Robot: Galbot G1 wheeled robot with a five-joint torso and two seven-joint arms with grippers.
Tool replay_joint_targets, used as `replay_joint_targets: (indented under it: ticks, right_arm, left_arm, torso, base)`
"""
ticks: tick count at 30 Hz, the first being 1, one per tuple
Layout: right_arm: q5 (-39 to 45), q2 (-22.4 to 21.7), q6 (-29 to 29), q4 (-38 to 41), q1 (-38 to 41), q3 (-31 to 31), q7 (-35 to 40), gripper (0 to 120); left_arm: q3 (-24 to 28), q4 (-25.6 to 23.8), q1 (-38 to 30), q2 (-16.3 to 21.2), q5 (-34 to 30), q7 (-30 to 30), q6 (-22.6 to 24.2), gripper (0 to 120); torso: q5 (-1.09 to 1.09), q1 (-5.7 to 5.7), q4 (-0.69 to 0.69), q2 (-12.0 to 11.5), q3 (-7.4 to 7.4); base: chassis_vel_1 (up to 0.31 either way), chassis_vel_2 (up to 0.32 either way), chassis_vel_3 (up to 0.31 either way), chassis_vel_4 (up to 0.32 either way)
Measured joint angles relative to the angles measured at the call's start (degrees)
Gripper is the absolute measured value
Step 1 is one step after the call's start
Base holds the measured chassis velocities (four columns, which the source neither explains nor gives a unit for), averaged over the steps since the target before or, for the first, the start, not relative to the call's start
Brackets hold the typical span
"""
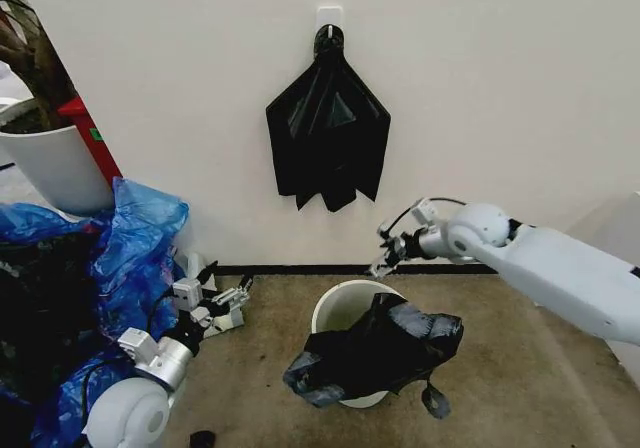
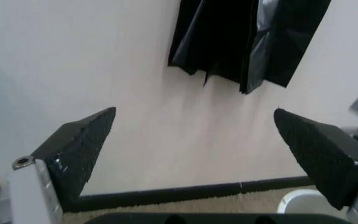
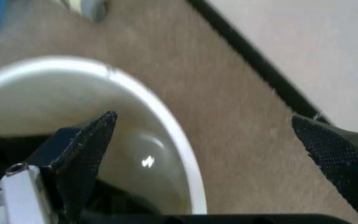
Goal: Place the garbage bag over the trash bin.
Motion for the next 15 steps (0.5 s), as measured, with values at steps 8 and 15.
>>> replay_joint_targets:
  ticks: [8,15]
  right_arm:
    - [-4.54,4.90,-0.05,-6.73,2.07,-7.02,-0.62,100]
    - [-5.97,8.99,-0.10,-10.83,2.17,-9.33,-0.73,100]
  left_arm:
    - [0.92,-0.77,-0.05,-1.11,1.32,0.13,0.41,100]
    - [0.89,-1.04,-0.09,-1.69,1.62,0.37,0.41,100]
  torso:
    - [0.00,0.00,0.03,0.00,0.00]
    - [0.00,0.00,0.03,0.00,0.01]
  base:
    - [0.000,0.000,0.000,0.000]
    - [0.000,0.000,0.000,0.000]
